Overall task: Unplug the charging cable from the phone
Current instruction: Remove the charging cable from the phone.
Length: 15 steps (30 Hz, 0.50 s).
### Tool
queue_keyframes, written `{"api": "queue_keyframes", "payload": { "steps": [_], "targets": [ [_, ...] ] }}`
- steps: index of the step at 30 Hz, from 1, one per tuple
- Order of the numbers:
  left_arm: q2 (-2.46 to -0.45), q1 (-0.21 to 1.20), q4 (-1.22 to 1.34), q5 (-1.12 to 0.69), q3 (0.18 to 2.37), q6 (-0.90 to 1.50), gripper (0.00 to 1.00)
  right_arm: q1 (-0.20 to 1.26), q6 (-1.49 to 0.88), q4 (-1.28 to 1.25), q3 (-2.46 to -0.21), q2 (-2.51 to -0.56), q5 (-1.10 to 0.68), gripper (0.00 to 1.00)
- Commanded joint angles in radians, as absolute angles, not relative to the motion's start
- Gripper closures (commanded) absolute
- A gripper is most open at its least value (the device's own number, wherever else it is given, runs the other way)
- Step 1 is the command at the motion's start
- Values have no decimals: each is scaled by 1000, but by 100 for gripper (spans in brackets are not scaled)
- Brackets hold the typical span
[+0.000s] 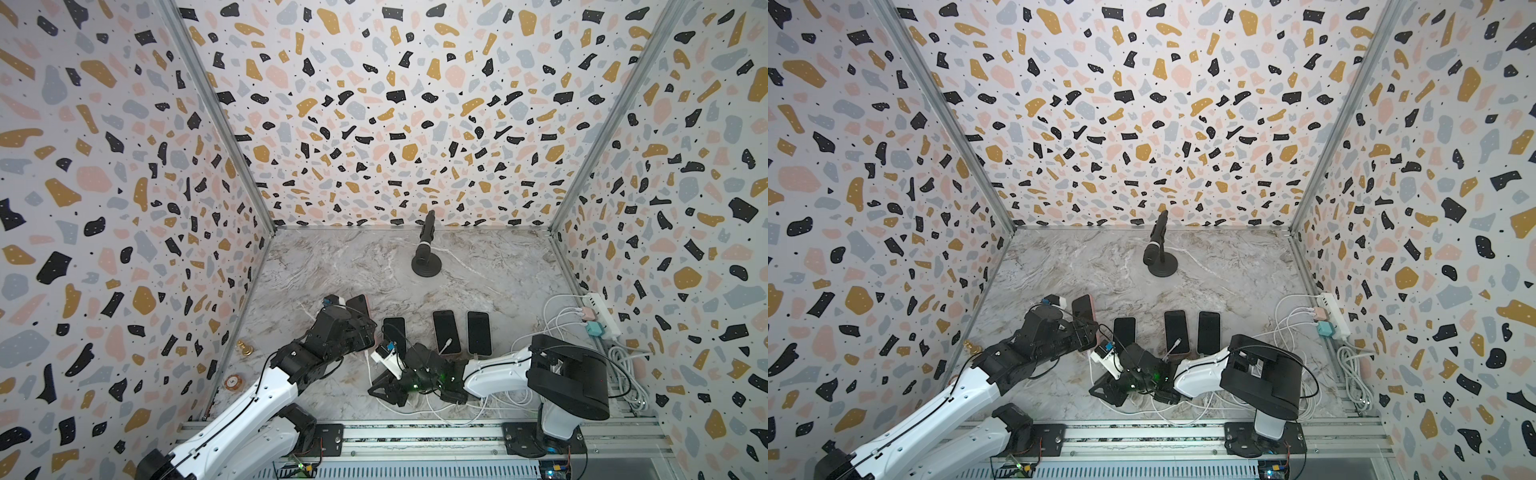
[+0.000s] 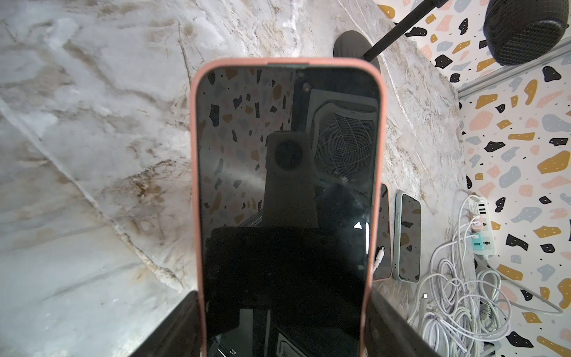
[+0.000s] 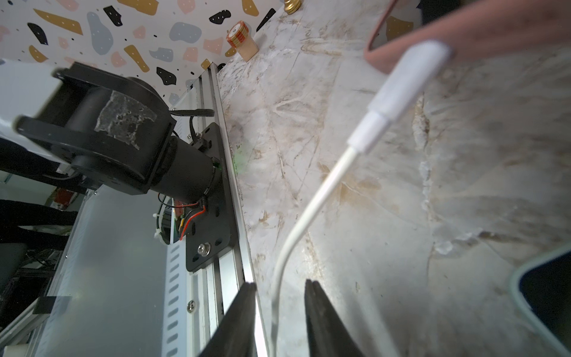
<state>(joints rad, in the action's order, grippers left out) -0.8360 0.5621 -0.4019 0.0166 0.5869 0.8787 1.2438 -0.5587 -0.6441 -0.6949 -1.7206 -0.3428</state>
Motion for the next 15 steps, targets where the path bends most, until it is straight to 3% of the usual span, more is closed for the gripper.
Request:
{"api": "queue_keyframes", "payload": {
  "steps": [1,15],
  "targets": [
    [-814,560,-324,22,584,882,43,1249,-555,-649,-700,-1706,-333,72],
    [-799,560,-319,35,577,880,43,1249,-556,-624,-698,-1694,-325,100]
  ]
}}
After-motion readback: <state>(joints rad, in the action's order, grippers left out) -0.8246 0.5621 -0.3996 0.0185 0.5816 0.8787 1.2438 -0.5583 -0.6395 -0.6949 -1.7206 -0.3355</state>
